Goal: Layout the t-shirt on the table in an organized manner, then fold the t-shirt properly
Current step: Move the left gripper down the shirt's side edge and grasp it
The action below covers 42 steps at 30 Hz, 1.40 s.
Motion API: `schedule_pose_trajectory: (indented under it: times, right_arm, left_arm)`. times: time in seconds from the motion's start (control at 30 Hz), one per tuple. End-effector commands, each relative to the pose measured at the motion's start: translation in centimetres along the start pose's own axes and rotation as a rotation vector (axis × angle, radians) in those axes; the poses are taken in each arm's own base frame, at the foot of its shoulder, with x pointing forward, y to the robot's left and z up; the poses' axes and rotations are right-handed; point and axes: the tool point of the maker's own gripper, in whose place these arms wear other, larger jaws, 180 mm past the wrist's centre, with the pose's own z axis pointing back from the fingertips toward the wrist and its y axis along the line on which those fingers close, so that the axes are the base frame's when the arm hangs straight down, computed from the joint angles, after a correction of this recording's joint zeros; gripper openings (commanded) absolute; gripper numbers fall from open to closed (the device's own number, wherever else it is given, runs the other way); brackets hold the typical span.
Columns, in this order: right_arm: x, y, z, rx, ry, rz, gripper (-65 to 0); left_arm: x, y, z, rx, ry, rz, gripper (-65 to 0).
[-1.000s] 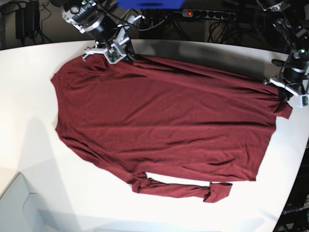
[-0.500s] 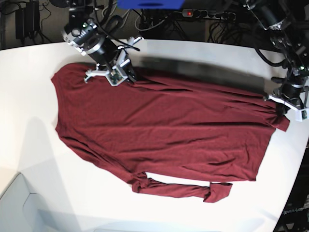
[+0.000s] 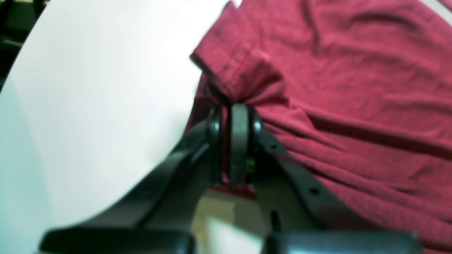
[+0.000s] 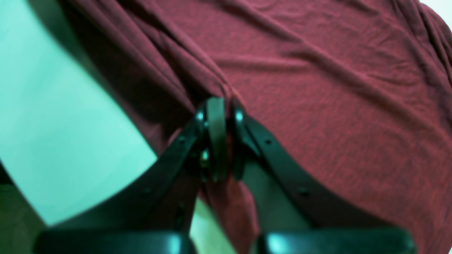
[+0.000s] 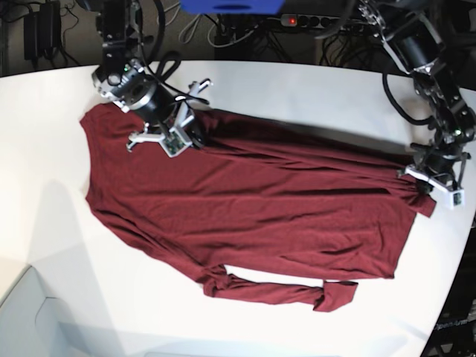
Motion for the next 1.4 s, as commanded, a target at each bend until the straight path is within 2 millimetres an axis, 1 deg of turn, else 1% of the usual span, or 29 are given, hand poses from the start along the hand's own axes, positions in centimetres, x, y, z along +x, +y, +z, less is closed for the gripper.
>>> schedule_pose_trajectory:
  times: [0.0,0.13,0.2,0.3,0.4,0.53,0.63,0.67,0.7,0.8,0.9,0.97,1.07,1.13,1.2,1.3,1.33,1.37]
  right_arm:
    - [1.5,-0.6,-0.2,-0.011,-0.052,0.001,-65.0]
    - [2.0,-1.3,-0.9,-0.013,-0.06,0.005,-65.0]
    - [2.6,-1.8,-1.3,-0.019,-0.071,0.011,-65.0]
    - [3.0,-2.4,-1.8,-0.021,-0.076,0.014,-65.0]
    - [2.8,-2.9,-2.4,-0.019,-0.067,0.015,-65.0]
    - [2.3,-3.7,-2.8,-0.02,-0.048,0.023,-65.0]
    - [1.8,-4.1,-3.0,-0.017,-0.033,0.023,-65.0]
    - [2.1,-4.3,-3.1,-0.02,-0.038,0.03,-65.0]
    - [2.2,-4.4,-3.1,-0.019,-0.038,0.033,-65.0]
    - [2.4,-4.4,-3.2,-0.019,-0.044,0.033,-65.0]
    - [3.1,-4.8,-3.4,-0.024,-0.056,0.043,-65.0]
    - [3.1,-4.9,-3.7,-0.022,-0.052,0.04,-65.0]
    - [3.1,-5.3,-4.3,-0.019,-0.047,0.034,-65.0]
    - [2.7,-5.4,-4.6,-0.013,-0.036,0.028,-65.0]
    - [3.0,-5.6,-4.7,-0.015,-0.041,0.031,-65.0]
    - [3.0,-5.6,-4.8,-0.015,-0.04,0.031,-65.0]
    - [3.0,-5.6,-4.8,-0.015,-0.04,0.031,-64.5]
    - [3.1,-5.6,-4.8,-0.016,-0.041,0.032,-61.9]
  left_arm:
    - [2.5,-0.2,-0.2,-0.004,-0.06,-0.028,-64.7]
    - [2.3,-1.5,-1.5,-0.023,-0.024,-0.078,-64.7]
    - [2.7,-2.0,-1.9,-0.029,-0.021,-0.096,-64.7]
    - [2.8,-2.2,-2.1,-0.022,-0.011,-0.123,-64.7]
    - [3.4,-2.5,-2.3,-0.02,-0.013,-0.15,-64.7]
    - [3.5,-2.2,-2.3,-0.007,-0.011,-0.166,-64.7]
    - [4.8,-2.0,-2.3,-0.004,-0.056,-0.169,-64.7]
    - [5.0,-2.0,-2.3,-0.004,-0.065,-0.169,-64.7]
    - [5.0,-1.9,-2.3,-0.004,-0.067,-0.169,-64.7]
    - [4.0,-1.8,-2.8,-0.01,-0.036,-0.156,-64.7]
    - [4.0,-1.6,-3.4,-0.013,-0.024,-0.143,-64.7]
    - [3.3,-1.6,-3.8,-0.018,-0.001,-0.131,-64.7]
    - [3.1,-1.7,-4.2,-0.024,0.009,-0.121,-64.7]
    - [3.4,-1.8,-4.2,-0.025,0.004,-0.119,-64.7]
    - [4.0,-1.8,-4.3,-0.026,-0.006,-0.119,-64.6]
    - [4.1,-1.9,-4.3,-0.026,-0.009,-0.118,-64.5]
    - [4.2,-1.9,-4.3,-0.026,-0.011,-0.118,-64.5]
    - [4.4,-1.9,-4.4,-0.026,-0.014,-0.118,-64.5]
